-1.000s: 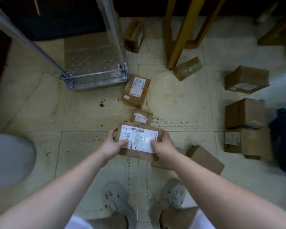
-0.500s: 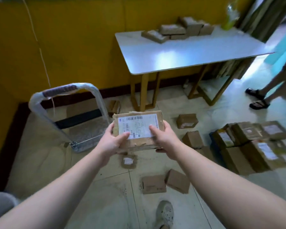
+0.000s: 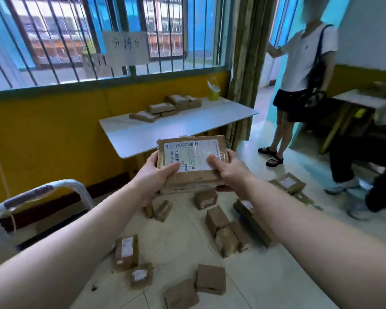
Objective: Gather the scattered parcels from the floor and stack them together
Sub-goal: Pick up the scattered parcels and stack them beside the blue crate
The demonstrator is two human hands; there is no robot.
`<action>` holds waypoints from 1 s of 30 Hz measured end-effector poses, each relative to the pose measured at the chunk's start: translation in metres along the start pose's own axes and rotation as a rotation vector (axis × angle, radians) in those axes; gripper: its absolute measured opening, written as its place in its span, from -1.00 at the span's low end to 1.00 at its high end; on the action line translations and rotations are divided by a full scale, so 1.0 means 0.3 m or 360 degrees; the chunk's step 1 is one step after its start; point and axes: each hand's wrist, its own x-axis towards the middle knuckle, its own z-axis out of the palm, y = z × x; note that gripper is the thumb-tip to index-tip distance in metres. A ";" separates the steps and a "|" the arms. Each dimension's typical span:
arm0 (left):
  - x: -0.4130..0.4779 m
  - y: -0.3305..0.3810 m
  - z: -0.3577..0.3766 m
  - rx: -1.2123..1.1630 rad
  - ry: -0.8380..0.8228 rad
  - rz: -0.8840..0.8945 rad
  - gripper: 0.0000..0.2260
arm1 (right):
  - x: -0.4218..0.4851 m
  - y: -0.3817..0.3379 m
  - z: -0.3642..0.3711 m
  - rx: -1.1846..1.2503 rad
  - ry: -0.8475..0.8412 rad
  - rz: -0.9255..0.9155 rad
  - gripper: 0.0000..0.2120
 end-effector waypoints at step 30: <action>0.726 0.074 1.529 0.0157 -0.0517 -0.0310 -0.65 | 0.183 0.220 -1.541 0.0302 0.0717 0.0252 -0.47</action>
